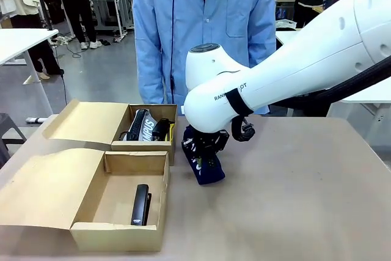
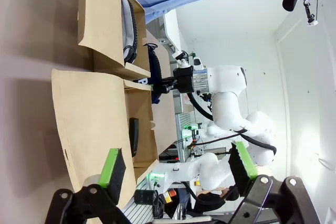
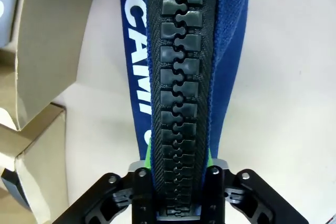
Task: Place items inside the box.
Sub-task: Pick up a Pencil pouch or Stapler and place it inside the Mailer Box closest to the robot.
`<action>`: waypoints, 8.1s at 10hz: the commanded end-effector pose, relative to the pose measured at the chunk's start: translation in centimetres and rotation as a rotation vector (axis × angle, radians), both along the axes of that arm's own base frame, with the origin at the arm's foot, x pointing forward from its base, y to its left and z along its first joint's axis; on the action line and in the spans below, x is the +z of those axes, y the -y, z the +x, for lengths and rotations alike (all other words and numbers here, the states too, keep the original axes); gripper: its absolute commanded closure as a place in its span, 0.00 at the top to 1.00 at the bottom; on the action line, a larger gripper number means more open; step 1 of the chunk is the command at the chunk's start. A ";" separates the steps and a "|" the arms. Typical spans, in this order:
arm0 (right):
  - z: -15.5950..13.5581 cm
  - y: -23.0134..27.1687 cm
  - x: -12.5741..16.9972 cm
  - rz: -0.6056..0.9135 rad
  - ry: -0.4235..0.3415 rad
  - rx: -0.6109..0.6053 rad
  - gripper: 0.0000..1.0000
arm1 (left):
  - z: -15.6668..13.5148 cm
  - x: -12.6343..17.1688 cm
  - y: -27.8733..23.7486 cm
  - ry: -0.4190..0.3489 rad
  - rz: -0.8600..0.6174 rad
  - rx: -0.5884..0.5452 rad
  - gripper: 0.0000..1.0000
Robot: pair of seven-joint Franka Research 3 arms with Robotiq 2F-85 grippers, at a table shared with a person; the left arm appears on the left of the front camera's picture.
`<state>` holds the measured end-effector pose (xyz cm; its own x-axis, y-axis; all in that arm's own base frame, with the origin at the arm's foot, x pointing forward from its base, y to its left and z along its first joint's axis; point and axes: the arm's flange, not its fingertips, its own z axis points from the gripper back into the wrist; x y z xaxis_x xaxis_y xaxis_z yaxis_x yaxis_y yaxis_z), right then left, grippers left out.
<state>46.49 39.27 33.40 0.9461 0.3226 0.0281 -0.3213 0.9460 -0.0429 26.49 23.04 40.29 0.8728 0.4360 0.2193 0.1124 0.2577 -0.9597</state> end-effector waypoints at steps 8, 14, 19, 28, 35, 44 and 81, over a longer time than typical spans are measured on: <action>-9.1 9.9 8.9 0.020 -0.226 -0.047 0.00 | -0.2 0.0 0.1 0.020 -0.004 -0.006 1.00; -18.2 19.3 9.8 0.111 -0.295 -0.122 0.00 | -0.2 0.0 0.1 0.020 -0.004 -0.006 1.00; -17.6 26.1 11.1 0.244 -0.362 -0.119 0.07 | -0.2 0.0 0.1 0.020 -0.004 -0.006 1.00; -21.2 36.1 15.6 1.051 -0.453 -0.425 0.07 | -0.2 0.0 0.1 0.020 -0.004 -0.006 1.00; -23.6 28.3 20.4 0.879 -0.374 -0.253 0.07 | -0.2 0.0 0.1 0.020 -0.004 -0.006 1.00; -18.3 37.4 15.4 0.825 -0.325 -0.700 0.07 | -0.2 0.0 0.1 0.020 -0.004 -0.006 1.00; -16.9 -17.0 5.2 0.277 -0.152 -0.269 0.07 | -0.2 0.0 0.1 0.020 -0.004 -0.006 1.00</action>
